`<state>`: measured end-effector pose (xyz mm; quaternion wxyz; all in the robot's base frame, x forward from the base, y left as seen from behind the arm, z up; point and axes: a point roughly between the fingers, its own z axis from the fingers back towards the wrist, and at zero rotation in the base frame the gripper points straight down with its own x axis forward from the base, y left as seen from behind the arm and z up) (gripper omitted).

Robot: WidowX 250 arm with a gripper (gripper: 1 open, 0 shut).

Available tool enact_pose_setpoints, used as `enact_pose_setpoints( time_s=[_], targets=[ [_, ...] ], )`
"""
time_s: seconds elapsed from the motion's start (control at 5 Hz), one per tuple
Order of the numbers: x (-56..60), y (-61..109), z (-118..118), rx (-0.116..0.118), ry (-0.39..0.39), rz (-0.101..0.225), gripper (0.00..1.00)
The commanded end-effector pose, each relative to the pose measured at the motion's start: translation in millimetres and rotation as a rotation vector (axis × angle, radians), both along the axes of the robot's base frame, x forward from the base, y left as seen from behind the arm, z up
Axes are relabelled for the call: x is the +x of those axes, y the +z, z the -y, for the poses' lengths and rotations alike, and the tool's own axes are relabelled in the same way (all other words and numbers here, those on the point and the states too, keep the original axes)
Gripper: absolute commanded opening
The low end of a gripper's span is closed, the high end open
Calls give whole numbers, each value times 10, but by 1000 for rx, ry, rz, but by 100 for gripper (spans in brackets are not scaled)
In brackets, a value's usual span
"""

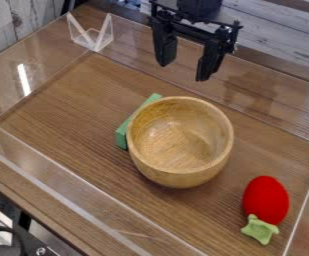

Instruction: Put the green block in the brown bowl

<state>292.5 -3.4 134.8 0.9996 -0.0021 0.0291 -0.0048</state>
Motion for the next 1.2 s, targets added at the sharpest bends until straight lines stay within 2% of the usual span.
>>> enact_pose_setpoints(
  time_s=[0.0,0.2,0.6,0.8,1.0],
  targets=[
    [-106,-142,111,-7,25,-32,100],
    [-295,-247,510,-25,-14,-43,100],
    [-444,-368,1375,-43,-89,-24,100],
    [-480,-622,1484,-42,-124,-13,100],
    [-519,-877,1513,-31,-132,1,100]
  ],
)
